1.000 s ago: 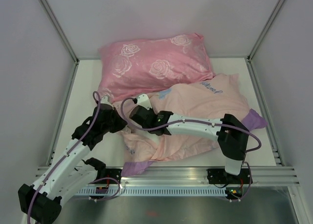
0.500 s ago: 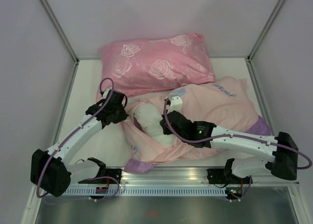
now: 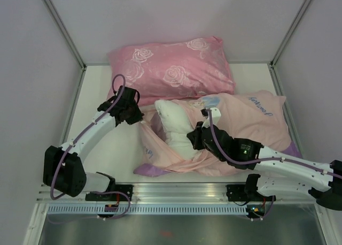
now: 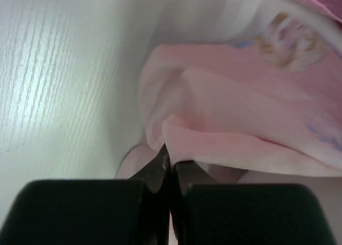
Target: Remove the pillowcase from the pillow
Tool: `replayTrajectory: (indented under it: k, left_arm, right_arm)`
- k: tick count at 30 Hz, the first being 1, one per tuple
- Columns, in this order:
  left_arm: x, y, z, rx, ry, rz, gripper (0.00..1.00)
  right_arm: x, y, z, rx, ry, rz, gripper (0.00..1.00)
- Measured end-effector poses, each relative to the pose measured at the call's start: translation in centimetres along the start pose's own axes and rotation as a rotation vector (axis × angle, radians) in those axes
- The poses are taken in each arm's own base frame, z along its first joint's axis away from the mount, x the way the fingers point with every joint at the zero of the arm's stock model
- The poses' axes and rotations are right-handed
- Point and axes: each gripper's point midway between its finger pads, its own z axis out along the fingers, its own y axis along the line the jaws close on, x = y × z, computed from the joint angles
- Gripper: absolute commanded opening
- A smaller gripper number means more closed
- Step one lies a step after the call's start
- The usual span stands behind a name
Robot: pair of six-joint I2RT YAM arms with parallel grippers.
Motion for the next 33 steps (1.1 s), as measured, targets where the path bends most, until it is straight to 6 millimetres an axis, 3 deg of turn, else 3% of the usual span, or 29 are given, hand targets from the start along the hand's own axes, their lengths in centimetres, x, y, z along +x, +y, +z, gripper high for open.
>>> replayTrajectory:
  k: [2, 6, 8, 9, 10, 13, 18, 22, 26, 28, 33]
  left_arm:
    - [-0.2, -0.5, 0.3, 0.015, 0.013, 0.008, 0.02]
    - [1.4, -1.1, 0.3, 0.13, 0.069, 0.045, 0.03]
    - [3.1, -0.8, -0.5, 0.226, 0.096, 0.066, 0.42]
    - [4.0, -0.7, -1.2, 0.274, 0.105, 0.076, 0.53]
    - [4.7, -0.5, -2.0, 0.317, 0.108, 0.08, 0.69]
    - [5.4, -1.4, -5.7, 0.471, 0.08, 0.1, 0.79]
    - [6.0, -4.2, -13.5, 0.763, -0.003, 0.187, 0.81]
    - [9.6, -5.3, -17.5, 0.927, 0.036, 0.274, 0.87]
    - [12.9, -4.4, -17.6, 0.94, 0.107, 0.319, 0.95]
    - [13.4, -3.8, -16.2, 0.887, 0.124, 0.313, 1.0]
    - [13.8, -3.3, -13.3, 0.78, 0.147, 0.3, 1.0]
  right_arm:
    - [-0.4, -0.3, -0.5, 0.0, -0.015, 0.012, 0.0]
    - [-0.9, -0.6, -0.7, 0.018, -0.03, 0.013, 0.0]
    - [-1.3, -0.4, -0.4, 0.033, -0.034, 0.003, 0.0]
    - [-1.6, -0.2, -0.1, 0.039, -0.034, -0.001, 0.0]
    - [-1.9, 0.0, 0.3, 0.049, -0.029, -0.007, 0.0]
    - [-3.7, 0.0, 2.4, 0.1, -0.019, -0.002, 0.0]
    - [-6.8, -1.0, 6.4, 0.185, -0.024, 0.047, 0.0]
    - [-9.5, -1.4, 8.4, 0.229, -0.048, 0.076, 0.0]
    - [-11.0, -1.4, 8.7, 0.226, -0.057, 0.097, 0.0]
    - [-11.2, -1.4, 8.6, 0.217, -0.055, 0.105, 0.0]
    - [-11.2, -0.9, 7.5, 0.178, -0.034, 0.113, 0.0]
